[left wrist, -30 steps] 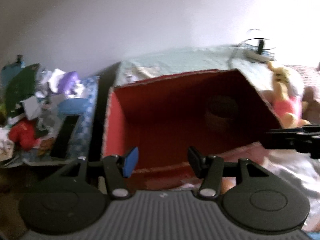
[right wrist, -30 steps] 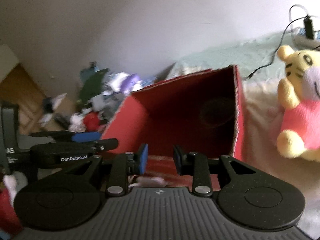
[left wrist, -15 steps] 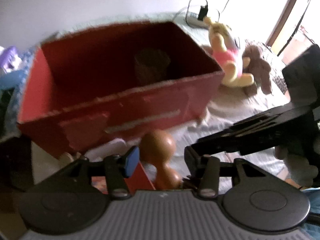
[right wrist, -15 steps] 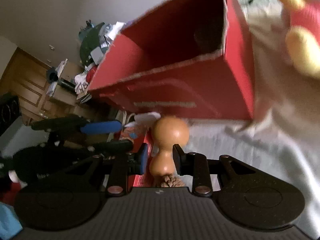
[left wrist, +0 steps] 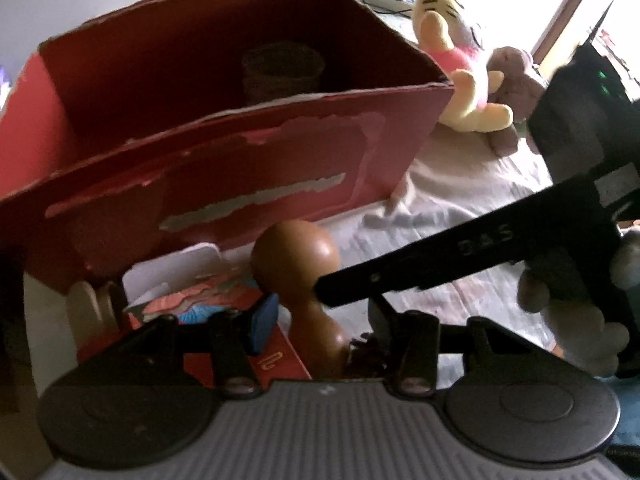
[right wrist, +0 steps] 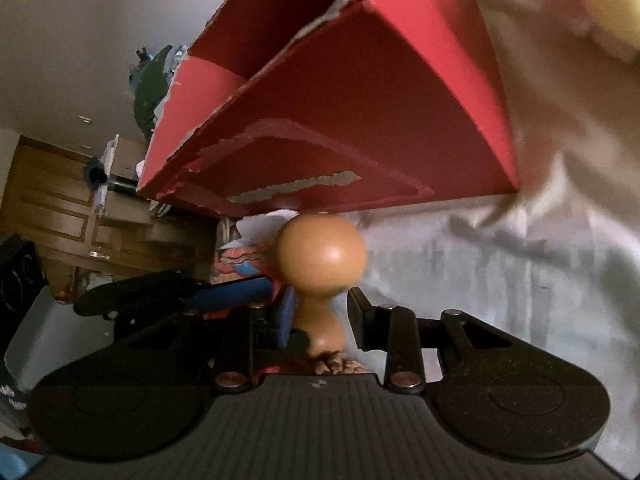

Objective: Organize objects
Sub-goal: 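Grasp the wooden egg-shaped stamp with the right tool and lift it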

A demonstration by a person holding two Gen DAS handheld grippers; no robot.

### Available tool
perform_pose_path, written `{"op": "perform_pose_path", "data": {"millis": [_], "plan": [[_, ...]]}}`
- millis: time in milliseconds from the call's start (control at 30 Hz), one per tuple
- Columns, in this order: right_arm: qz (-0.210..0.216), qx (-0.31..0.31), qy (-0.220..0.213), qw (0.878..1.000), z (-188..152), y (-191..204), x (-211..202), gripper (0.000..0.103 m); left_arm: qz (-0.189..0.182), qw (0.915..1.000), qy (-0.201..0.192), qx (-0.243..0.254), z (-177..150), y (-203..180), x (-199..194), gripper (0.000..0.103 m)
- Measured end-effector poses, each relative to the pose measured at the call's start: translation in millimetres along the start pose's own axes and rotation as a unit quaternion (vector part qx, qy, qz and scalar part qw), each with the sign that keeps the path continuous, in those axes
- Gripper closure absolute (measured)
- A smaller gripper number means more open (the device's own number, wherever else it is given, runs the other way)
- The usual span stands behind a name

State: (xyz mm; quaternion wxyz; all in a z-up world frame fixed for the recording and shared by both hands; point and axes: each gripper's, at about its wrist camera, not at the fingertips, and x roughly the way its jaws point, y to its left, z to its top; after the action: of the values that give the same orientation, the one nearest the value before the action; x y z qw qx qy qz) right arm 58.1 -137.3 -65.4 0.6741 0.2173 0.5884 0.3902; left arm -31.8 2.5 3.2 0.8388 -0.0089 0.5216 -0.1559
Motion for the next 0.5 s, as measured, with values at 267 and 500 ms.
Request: {"op": "perform_pose_path", "data": {"millis": [267, 500], "plan": [[-0.003, 0.000, 0.017, 1.000, -3, 0, 17, 0.066, 0.018, 0.9993, 0.029, 0.012, -3, -3, 25, 0.054], [0.013, -0.006, -0.003, 1.000, -9, 0, 4, 0.072, 0.013, 0.9996, 0.020, 0.018, -4, -2, 13, 0.065]]}}
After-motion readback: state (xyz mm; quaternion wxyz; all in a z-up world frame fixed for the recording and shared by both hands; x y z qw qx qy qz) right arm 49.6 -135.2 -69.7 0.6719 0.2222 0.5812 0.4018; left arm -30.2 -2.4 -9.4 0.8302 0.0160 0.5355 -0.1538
